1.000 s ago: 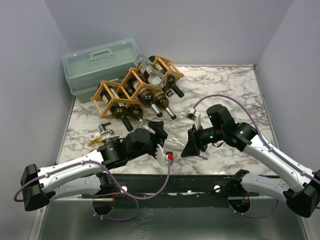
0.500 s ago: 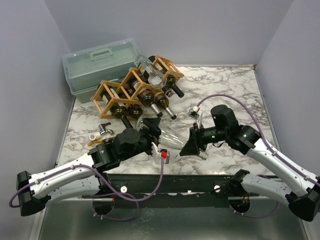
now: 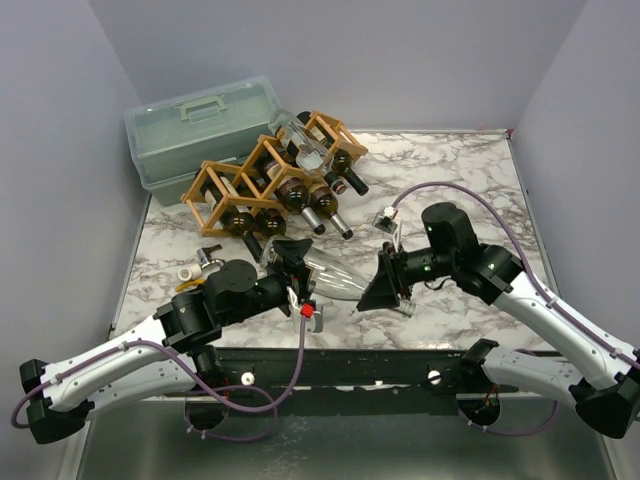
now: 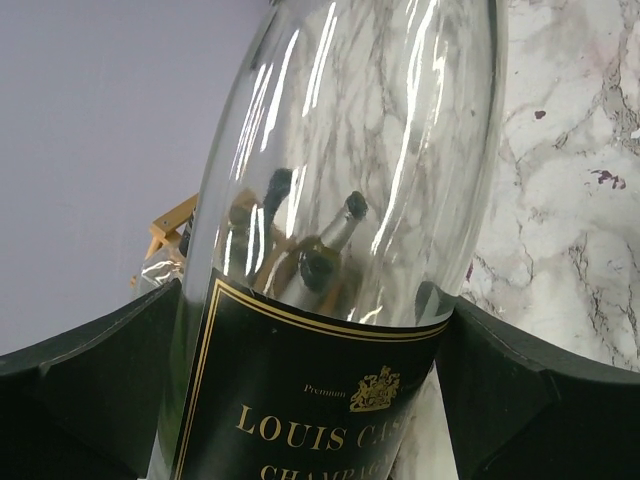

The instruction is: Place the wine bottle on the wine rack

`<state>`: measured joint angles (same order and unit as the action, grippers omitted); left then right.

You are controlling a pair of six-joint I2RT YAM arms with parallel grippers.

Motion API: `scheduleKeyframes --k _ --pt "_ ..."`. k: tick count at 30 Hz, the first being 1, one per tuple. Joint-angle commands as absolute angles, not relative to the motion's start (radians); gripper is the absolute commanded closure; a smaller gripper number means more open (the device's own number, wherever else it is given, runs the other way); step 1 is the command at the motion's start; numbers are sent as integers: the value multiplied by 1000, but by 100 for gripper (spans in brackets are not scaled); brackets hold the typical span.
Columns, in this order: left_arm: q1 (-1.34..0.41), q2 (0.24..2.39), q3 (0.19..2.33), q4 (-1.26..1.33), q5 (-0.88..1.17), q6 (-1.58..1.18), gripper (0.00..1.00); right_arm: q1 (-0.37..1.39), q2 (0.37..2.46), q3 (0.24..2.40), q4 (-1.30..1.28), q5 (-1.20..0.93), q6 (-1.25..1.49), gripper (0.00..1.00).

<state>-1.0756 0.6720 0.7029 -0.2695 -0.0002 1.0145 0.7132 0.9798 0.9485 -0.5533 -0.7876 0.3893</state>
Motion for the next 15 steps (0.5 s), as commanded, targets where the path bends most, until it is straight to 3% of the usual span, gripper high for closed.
scheduleKeyframes --k 1,6,10,15 --pt "-1066 615 830 -13 62 864 10 701 1020 1036 -500 -736 288 99" --pt "-1068 716 975 -386 207 899 9 701 1061 1069 -532 -767 271 99" --pt "-1069 773 1028 -489 247 917 12 701 1097 1084 -554 -789 263 99" --pt "-1072 835 1103 -616 334 902 5 701 1118 1083 -561 -836 266 99"
